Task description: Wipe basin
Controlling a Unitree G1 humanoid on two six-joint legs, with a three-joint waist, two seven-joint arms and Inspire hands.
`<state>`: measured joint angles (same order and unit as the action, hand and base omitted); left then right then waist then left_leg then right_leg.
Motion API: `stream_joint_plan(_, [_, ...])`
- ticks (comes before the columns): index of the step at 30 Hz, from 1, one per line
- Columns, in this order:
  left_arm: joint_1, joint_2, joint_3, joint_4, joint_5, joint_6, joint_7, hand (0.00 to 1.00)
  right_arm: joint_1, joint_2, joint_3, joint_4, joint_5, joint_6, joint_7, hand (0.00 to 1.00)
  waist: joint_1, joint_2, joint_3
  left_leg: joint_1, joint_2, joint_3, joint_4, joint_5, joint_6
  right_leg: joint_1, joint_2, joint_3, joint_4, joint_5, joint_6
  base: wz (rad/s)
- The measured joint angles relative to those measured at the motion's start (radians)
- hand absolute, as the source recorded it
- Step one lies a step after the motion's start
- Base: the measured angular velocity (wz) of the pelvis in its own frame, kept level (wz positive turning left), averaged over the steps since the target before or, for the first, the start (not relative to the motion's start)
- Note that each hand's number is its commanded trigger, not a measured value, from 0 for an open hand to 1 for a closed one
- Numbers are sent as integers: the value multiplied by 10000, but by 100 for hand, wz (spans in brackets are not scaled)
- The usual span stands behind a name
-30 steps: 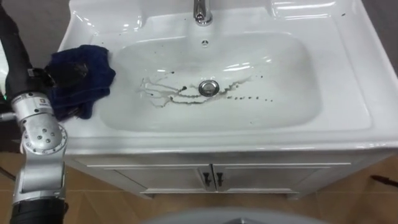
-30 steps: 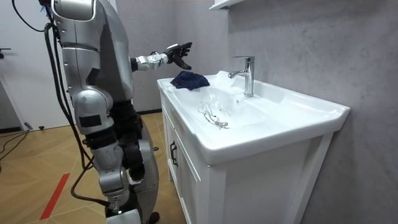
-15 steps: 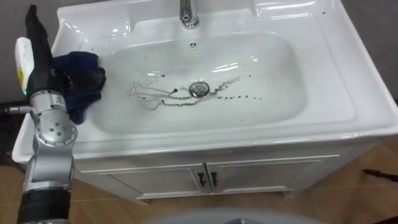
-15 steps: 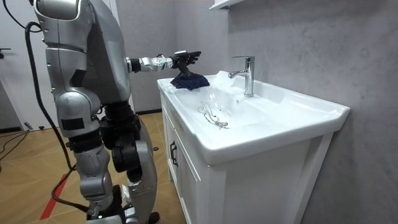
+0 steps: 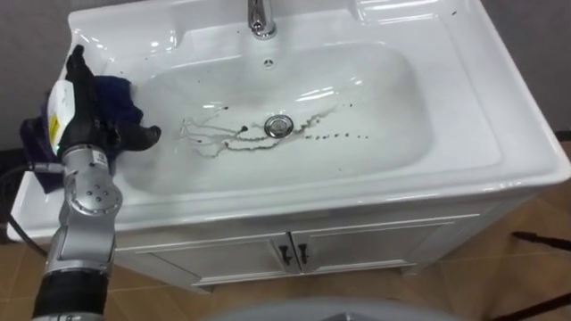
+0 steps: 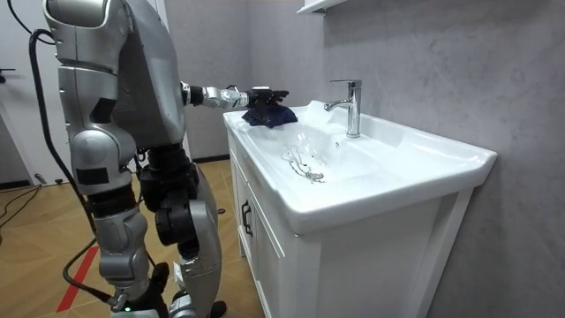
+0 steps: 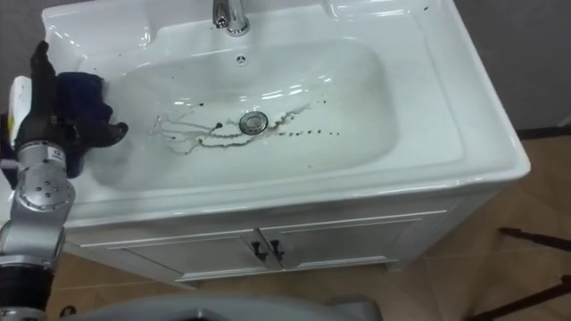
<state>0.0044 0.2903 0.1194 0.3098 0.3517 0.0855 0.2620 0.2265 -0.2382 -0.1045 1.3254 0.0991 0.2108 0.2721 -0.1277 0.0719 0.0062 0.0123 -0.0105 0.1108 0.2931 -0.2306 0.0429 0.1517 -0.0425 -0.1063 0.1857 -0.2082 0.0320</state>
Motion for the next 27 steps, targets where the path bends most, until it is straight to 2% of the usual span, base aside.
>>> stream_joint_plan(5, [-199,11,381,166,564,6,158,0,1,-7,-179,-32,131,-4,1,0,76,-47,-3,30,48,197,-43,16,-19,-101,21,153,17,12,-20,-12])
stream_joint_plan(9, [-602,74,777,262,942,6,612,0,18,-34,-183,-50,131,-12,-3,0,119,-152,-2,70,53,216,-48,19,-22,-83,21,162,21,21,-35,-1])
stream_joint_plan(16, [-609,113,829,786,1219,14,840,0,17,-31,-201,-17,134,-24,-110,0,253,-194,-4,140,103,275,-74,22,-34,-60,45,208,23,34,-57,-2])
stream_joint_plan(27, [-652,113,973,1366,1217,-2,1057,0,6,-42,-356,-45,96,-161,-329,0,245,-216,-28,-17,185,297,-93,79,-127,-242,136,205,22,68,-116,0])
